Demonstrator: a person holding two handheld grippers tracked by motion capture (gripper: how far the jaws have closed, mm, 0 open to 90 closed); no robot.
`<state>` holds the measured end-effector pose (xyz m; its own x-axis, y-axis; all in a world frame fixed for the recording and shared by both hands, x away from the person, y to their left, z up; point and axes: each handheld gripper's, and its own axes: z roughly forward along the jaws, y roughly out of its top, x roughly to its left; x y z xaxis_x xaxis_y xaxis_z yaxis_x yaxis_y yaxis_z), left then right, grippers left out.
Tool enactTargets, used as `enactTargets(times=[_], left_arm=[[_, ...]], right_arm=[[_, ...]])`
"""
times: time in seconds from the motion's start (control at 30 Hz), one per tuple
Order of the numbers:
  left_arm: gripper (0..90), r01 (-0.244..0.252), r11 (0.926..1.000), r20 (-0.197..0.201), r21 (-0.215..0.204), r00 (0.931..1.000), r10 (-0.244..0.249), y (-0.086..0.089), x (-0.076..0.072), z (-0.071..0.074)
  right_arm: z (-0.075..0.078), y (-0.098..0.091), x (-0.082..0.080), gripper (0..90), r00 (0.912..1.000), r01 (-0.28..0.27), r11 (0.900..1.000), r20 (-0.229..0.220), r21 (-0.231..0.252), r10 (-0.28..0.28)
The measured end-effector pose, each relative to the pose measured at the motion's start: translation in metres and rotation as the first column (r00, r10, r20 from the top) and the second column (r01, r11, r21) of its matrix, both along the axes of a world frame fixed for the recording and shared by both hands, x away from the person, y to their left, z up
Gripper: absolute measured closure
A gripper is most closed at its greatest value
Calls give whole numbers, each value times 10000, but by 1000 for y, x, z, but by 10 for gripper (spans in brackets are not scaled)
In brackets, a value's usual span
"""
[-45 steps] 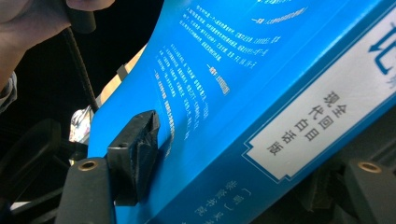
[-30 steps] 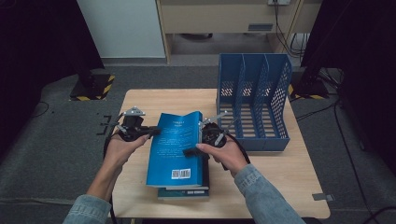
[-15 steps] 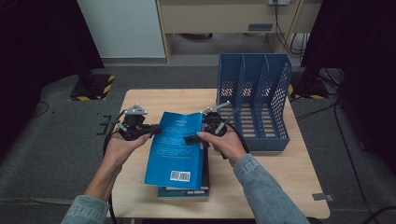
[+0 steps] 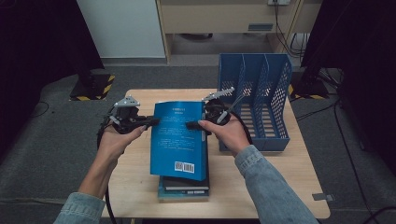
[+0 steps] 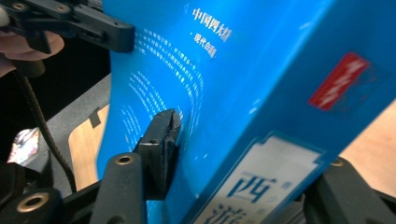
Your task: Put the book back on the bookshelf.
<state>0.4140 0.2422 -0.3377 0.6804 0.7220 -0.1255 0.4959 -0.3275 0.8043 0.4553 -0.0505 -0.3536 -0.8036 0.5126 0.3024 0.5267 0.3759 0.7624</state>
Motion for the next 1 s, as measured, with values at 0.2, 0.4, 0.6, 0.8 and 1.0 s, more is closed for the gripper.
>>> enactTargets(times=[0.2, 0.4, 0.6, 0.8, 1.0], left_arm=[[812, -36, 10000, 170, -78, 9998, 37, 3, 3, 4], [812, -157, 9999, 260, 42, 9995, 156, 3, 8, 5], [812, -217, 9998, 407, 42, 9989, 215, 4, 23, 10], [813, -368, 9991, 478, 210, 9982, 358, 2, 40, 14], [813, -541, 9982, 722, 250, 9960, 522, -1, 49, 18]], right_arm=[[16, 3, -1, 526, 9984, -65, 9992, 559, -384, 86], [19, 6, 7, 528, 9968, -31, 9990, 795, -437, 66], [24, 8, 18, 539, 9938, 105, 9990, 1112, -426, -57], [28, 10, 33, 542, 9913, 322, 9983, 1290, -487, -257], [32, 12, 44, 551, 9844, 671, 9964, 1660, -513, -578]])
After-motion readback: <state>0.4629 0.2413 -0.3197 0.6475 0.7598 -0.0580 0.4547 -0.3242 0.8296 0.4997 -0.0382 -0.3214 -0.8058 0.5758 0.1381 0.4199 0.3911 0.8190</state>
